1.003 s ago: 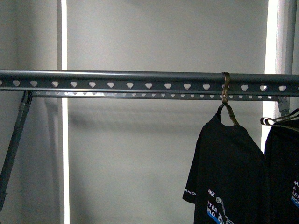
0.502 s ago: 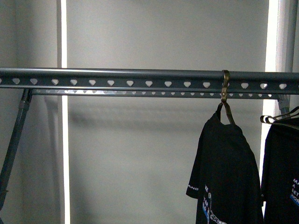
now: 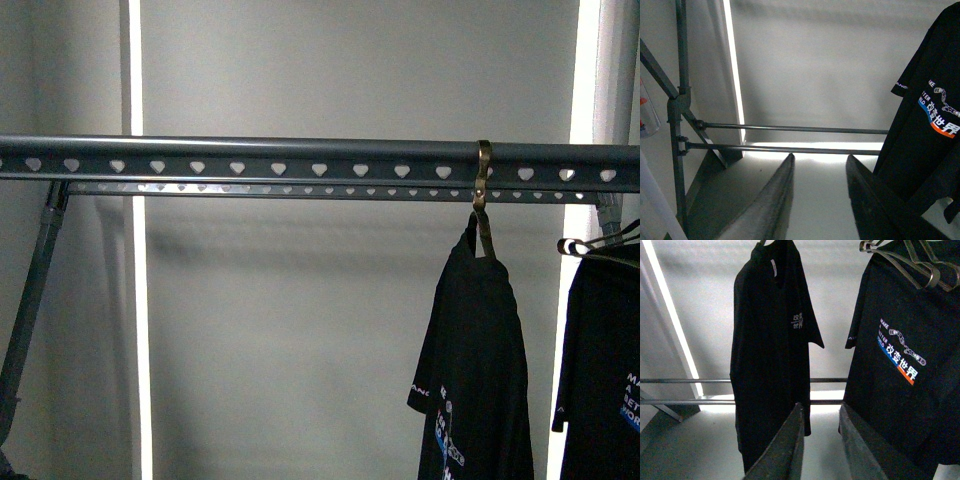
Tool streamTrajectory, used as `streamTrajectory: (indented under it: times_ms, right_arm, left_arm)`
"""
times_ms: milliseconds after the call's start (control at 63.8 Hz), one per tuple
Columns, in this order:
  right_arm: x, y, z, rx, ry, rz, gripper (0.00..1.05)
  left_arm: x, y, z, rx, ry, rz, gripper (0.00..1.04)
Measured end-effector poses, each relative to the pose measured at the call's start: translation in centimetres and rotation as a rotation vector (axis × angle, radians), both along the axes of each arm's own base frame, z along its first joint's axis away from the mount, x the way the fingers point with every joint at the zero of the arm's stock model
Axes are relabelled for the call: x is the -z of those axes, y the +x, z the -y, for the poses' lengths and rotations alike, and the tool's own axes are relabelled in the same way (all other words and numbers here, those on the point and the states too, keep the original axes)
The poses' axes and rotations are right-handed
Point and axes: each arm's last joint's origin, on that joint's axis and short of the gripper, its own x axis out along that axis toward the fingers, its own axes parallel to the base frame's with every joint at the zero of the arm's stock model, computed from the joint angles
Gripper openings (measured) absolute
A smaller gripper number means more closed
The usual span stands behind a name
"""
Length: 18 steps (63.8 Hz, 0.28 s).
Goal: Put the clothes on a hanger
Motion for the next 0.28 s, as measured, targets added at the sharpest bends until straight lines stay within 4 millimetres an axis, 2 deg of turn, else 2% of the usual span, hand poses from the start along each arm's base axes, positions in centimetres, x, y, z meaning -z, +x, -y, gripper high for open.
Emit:
streamTrajectory:
  times_ms: [78, 204, 282]
  right_arm:
    - [0.00, 0.00, 0.00, 0.000, 0.000, 0.000, 0.47]
    - [0.00, 0.00, 0.00, 0.000, 0.000, 0.000, 0.81]
    - [0.00, 0.00, 0.00, 0.000, 0.000, 0.000, 0.95]
  left_arm:
    - [0.00, 0.00, 0.00, 0.000, 0.000, 0.000, 0.55]
    - [0.00, 0.00, 0.00, 0.000, 0.000, 0.000, 0.89]
    - [0.00, 0.00, 0.00, 0.000, 0.000, 0.000, 1.00]
